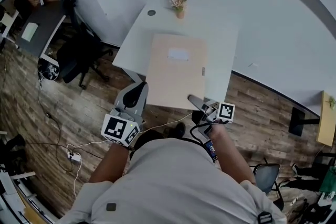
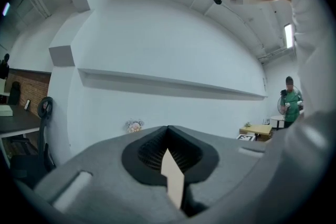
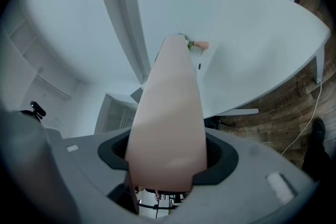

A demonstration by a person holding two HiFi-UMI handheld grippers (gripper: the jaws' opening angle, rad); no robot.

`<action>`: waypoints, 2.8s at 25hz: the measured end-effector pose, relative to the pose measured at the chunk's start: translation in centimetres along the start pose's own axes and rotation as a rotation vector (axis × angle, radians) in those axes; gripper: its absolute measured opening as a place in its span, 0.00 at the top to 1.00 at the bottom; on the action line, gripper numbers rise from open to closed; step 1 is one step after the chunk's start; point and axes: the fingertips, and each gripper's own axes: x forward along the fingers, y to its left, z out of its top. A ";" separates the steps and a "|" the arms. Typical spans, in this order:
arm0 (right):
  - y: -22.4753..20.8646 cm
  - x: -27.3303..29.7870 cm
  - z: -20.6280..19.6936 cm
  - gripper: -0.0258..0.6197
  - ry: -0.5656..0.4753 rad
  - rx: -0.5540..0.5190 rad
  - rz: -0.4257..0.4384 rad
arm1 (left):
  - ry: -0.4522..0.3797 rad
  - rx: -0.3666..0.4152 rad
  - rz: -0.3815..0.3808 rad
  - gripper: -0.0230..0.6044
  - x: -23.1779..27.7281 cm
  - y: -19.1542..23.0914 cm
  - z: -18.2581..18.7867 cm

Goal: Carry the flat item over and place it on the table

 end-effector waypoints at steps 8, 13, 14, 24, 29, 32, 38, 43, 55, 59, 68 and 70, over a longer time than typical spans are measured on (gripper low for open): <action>-1.4 -0.3 3.1 0.50 0.021 0.002 -0.006 | 0.019 -0.011 0.029 0.96 2.4 -0.1 -0.6; -2.5 -0.3 4.2 0.50 0.027 0.004 -0.025 | 0.011 -0.016 0.030 0.96 3.6 0.1 -0.8; -2.6 -0.2 4.5 0.50 0.028 0.004 -0.028 | 0.010 -0.018 0.032 0.96 3.8 0.3 -0.8; -4.8 2.8 8.3 0.50 0.027 0.032 -0.066 | 0.031 -0.045 0.027 0.96 8.3 4.0 -1.7; -6.8 4.9 10.2 0.50 0.023 0.063 -0.095 | 0.067 -0.063 0.020 0.96 10.8 6.3 -3.1; -8.0 6.3 11.3 0.49 0.017 0.079 -0.113 | 0.090 -0.070 0.013 0.96 12.4 8.0 -3.8; -11.0 8.8 13.1 0.49 0.013 0.105 -0.158 | 0.140 -0.098 -0.003 0.96 15.6 11.4 -5.8; -13.8 10.6 14.3 0.49 0.003 0.126 -0.193 | 0.183 -0.124 -0.014 0.96 17.0 14.3 -7.5; -19.3 14.3 16.5 0.49 0.002 0.139 -0.242 | 0.274 -0.186 -0.056 0.96 20.1 18.7 -11.9; -19.8 15.4 16.9 0.49 0.009 0.107 -0.221 | 0.287 -0.200 -0.069 0.96 20.6 19.5 -12.6; -21.4 17.1 16.6 0.49 0.015 0.048 -0.227 | 0.321 -0.234 -0.093 0.96 20.8 20.5 -14.4; -22.4 16.8 16.3 0.49 0.030 0.031 -0.283 | 0.328 -0.238 -0.098 0.96 20.8 20.6 -14.8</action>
